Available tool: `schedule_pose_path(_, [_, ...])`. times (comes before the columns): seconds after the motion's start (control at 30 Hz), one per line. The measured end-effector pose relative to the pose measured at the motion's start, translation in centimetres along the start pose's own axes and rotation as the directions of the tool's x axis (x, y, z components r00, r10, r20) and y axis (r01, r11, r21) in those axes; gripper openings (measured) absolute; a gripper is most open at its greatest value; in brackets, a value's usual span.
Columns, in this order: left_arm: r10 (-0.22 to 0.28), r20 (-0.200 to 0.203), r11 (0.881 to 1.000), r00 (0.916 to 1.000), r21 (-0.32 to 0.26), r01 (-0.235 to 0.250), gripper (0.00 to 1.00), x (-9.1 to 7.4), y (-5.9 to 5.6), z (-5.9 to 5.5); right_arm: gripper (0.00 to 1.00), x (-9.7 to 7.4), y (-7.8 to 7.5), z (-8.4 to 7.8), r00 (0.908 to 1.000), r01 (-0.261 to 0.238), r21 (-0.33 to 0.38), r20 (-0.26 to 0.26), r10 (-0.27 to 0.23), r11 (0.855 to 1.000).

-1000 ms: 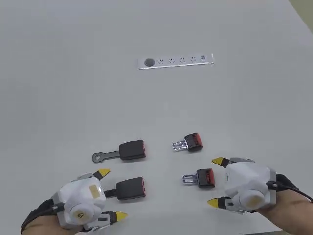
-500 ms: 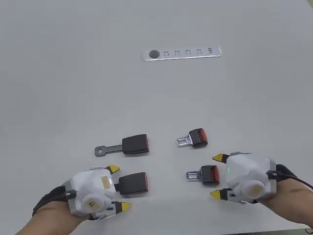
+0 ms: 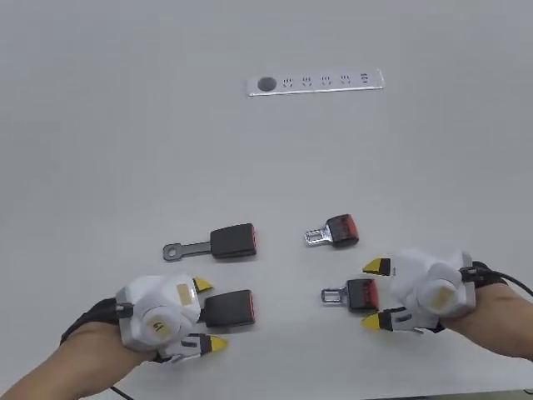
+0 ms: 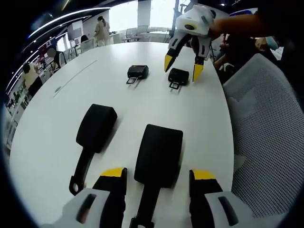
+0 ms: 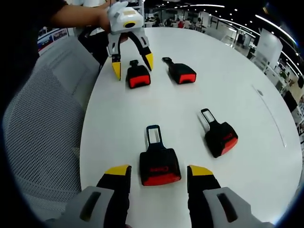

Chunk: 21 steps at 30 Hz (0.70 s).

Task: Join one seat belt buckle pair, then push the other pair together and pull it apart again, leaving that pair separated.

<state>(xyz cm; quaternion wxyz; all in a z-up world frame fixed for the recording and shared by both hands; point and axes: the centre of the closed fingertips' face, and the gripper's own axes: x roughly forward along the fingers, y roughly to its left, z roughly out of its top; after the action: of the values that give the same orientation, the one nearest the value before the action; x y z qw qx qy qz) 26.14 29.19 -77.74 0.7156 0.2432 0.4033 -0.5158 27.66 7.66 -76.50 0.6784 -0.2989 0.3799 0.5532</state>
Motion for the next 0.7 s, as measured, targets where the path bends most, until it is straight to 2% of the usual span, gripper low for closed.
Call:
schedule_pose_path(0.2, [-0.041, -0.022, 0.999, 0.9989, 0.01, 0.041, 0.53, 0.05, -0.09, 0.45, 0.44, 0.42, 0.29, -0.46, 0.9986, -0.051, 0.0, -0.01, 0.051, 0.999])
schedule_pose_path(0.33, [-0.052, -0.028, 0.999, 0.9983, 0.013, 0.052, 0.53, -0.03, 0.17, 0.62, 0.43, 0.76, 0.19, -0.88, 0.9977, -0.066, -0.011, -0.017, 0.066, 0.998])
schedule_pose_path(0.5, [-0.062, -0.039, 0.997, 0.9973, 0.034, 0.064, 0.52, 0.14, 0.19, 0.74, 0.41, 1.0, 0.05, -0.68, 0.996, -0.089, -0.018, -0.009, 0.089, 0.996])
schedule_pose_path(0.7, [-0.075, -0.05, 0.997, 0.9959, 0.033, 0.077, 0.5, 0.07, 0.46, 0.83, 0.36, 1.09, -0.34, -0.51, 0.9937, -0.111, -0.034, -0.015, 0.111, 0.993])
